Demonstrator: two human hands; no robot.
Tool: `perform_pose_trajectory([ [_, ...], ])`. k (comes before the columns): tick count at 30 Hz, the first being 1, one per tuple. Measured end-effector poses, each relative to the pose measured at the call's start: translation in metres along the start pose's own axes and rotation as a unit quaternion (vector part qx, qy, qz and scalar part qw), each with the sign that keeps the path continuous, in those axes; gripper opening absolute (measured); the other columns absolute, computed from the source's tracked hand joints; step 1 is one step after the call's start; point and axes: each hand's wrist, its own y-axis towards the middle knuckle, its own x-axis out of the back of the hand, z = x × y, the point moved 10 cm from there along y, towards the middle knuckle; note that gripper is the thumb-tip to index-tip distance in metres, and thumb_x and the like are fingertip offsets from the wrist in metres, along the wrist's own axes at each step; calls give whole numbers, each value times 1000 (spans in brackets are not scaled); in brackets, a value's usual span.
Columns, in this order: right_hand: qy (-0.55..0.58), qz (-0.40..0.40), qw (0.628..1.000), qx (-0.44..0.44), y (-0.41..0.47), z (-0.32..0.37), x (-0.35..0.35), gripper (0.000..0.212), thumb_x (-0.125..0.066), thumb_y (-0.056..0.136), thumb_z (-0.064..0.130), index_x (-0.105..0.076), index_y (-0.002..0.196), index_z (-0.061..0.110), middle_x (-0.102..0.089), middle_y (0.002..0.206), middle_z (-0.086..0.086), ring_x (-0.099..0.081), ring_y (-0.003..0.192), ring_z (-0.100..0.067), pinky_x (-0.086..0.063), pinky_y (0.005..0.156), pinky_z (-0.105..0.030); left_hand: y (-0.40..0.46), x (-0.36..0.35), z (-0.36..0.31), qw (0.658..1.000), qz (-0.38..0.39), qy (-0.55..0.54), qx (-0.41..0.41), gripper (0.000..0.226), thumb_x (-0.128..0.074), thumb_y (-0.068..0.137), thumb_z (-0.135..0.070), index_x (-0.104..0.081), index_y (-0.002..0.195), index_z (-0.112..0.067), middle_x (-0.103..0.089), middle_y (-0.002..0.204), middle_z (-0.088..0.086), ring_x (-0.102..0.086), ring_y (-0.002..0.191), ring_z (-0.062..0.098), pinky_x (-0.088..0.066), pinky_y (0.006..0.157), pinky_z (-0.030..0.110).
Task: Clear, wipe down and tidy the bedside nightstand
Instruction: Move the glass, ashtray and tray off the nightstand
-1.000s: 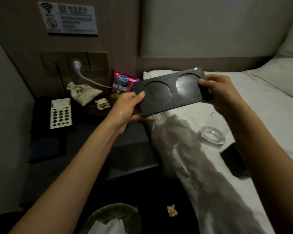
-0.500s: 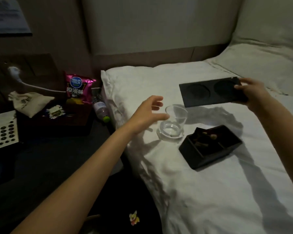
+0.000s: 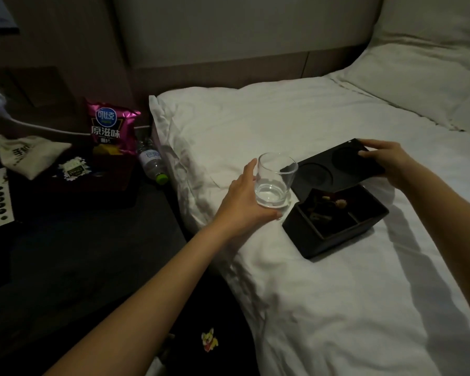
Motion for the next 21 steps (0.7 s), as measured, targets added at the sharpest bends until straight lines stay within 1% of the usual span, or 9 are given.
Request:
perform_pose_trajectory([
  [2,-4,21,1000,-5,-1,-5,-9,41,-55,95,1,-60,133,16,-55,138,-14,-56,117,-31,-50,97,-42,0,1,-4,999,-30,27,-14,112,-83,55,-39,-19,146,-33,-56,127,-2,-52,116,22,-48,94,42],
  [6,-15,33,999,5,-1,-9,-19,42,-54,95,-1,-59,134,13,-56,136,-16,-57,112,-29,-48,97,-37,-4,6,-6,996,-67,57,-24,106,-80,56,-46,-21,144,-35,-55,126,-4,-48,112,21,-48,88,36],
  [10,-44,59,997,4,-2,-15,-30,41,-51,97,-1,-57,137,10,-56,135,-19,-59,114,-33,-48,101,-42,-10,16,-2,993,-98,59,-16,104,-76,58,-59,-20,142,-37,-54,124,-5,-47,111,16,-43,84,28],
  [13,-89,63,994,19,-3,-17,-37,41,-49,98,-2,-54,138,6,-55,135,-22,-57,119,-38,-48,99,-43,-11,17,2,995,-87,49,-11,106,-75,56,-59,-18,142,-36,-53,124,-5,-46,112,16,-38,82,26],
  [15,-139,70,987,29,-2,-16,-43,40,-50,98,-1,-52,138,3,-55,134,-25,-56,120,-39,-46,97,-42,-10,15,4,996,-73,52,-10,109,-78,56,-55,-16,143,-35,-52,124,-4,-46,113,16,-38,83,26],
  [16,-179,73,981,24,-1,-17,-46,41,-52,98,3,-51,139,3,-55,134,-26,-53,122,-41,-43,101,-44,-10,14,6,996,-66,55,-7,111,-80,56,-53,-15,144,-35,-52,124,-3,-45,114,16,-38,84,26],
  [17,-231,69,970,14,1,-19,-46,43,-54,99,10,-50,141,5,-55,133,-26,-50,125,-42,-38,105,-46,-9,13,8,997,-60,55,-5,113,-81,56,-52,-14,145,-34,-51,126,-3,-45,115,16,-39,85,26],
  [19,-354,47,934,21,2,-10,-42,47,-55,100,25,-47,144,11,-50,135,-28,-40,130,-44,-29,109,-42,-9,11,10,998,-48,49,-6,114,-82,57,-50,-13,146,-33,-49,130,-3,-43,118,16,-38,88,26],
  [21,-382,44,923,30,1,5,-39,51,-55,99,28,-44,147,12,-41,144,-28,-33,135,-45,-25,112,-44,-11,9,10,998,-40,42,-10,114,-81,57,-49,-12,147,-33,-44,137,-3,-38,125,17,-34,92,25],
])
